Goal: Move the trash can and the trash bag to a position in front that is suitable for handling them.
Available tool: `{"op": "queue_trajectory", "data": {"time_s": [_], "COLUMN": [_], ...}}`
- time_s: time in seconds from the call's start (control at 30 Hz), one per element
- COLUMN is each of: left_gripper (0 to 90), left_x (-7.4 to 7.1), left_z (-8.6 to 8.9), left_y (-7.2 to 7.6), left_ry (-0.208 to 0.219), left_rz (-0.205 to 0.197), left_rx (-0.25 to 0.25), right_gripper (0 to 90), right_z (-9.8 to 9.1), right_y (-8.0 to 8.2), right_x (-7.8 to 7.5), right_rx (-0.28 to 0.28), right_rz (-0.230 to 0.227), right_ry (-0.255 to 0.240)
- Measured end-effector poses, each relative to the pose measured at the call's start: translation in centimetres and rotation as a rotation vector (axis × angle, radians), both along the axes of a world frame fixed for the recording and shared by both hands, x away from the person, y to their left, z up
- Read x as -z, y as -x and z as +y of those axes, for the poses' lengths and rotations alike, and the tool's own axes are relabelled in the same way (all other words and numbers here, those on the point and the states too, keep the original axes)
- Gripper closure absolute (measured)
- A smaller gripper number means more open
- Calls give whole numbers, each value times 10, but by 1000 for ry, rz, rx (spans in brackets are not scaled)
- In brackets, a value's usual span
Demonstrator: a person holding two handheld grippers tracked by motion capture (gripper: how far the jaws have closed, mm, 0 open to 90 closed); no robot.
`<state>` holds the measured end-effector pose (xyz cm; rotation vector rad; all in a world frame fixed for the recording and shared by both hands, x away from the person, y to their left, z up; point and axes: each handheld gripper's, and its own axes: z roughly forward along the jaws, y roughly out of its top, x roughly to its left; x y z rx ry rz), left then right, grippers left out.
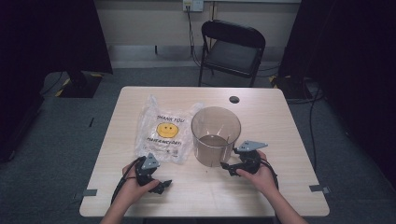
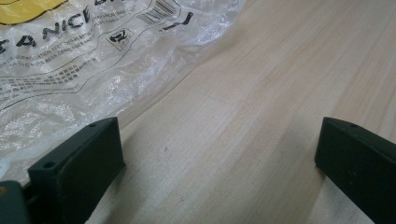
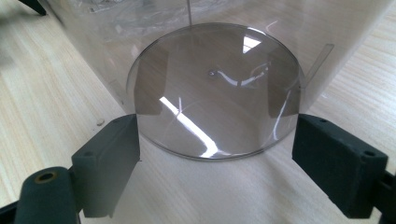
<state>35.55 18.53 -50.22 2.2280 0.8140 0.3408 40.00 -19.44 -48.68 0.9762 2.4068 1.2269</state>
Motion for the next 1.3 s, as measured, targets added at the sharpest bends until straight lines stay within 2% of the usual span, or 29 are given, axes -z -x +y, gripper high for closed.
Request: {"op": "queue_trajectory", "data": {"time_s": [0.43,0.57,0.6,0.73,0.77,0.8,0.9,1.0,1.13,1.3], "left_gripper": [2,2,2,2,2,2,2,2,2,2], "left_x": [0,0,0,0,0,0,0,0,0,0], "left_z": [0,0,0,0,0,0,0,0,0,0], "left_y": [0,0,0,0,0,0,0,0,0,0], "left_ry": [1,0,1,1,0,0,1,3,1,3], "left_rz": [1,0,0,0,0,0,0,2,0,2], "left_rx": [-1,0,0,0,0,0,-1,-2,0,-2], "right_gripper": [148,154,150,149,149,149,149,146,142,142], "right_z": [6,6,4,-7,-17,-17,-33,-48,-61,-62], "right_y": [-9,-8,-7,-2,2,2,7,10,15,20], "right_x": [3,5,6,8,10,10,12,12,13,13], "right_rx": [-17,-30,-32,-38,-46,-46,-37,-35,-47,-16], "right_rz": [0,-3,-6,7,15,15,29,10,17,14], "right_ry": [-18,9,25,27,39,39,49,116,112,116]}}
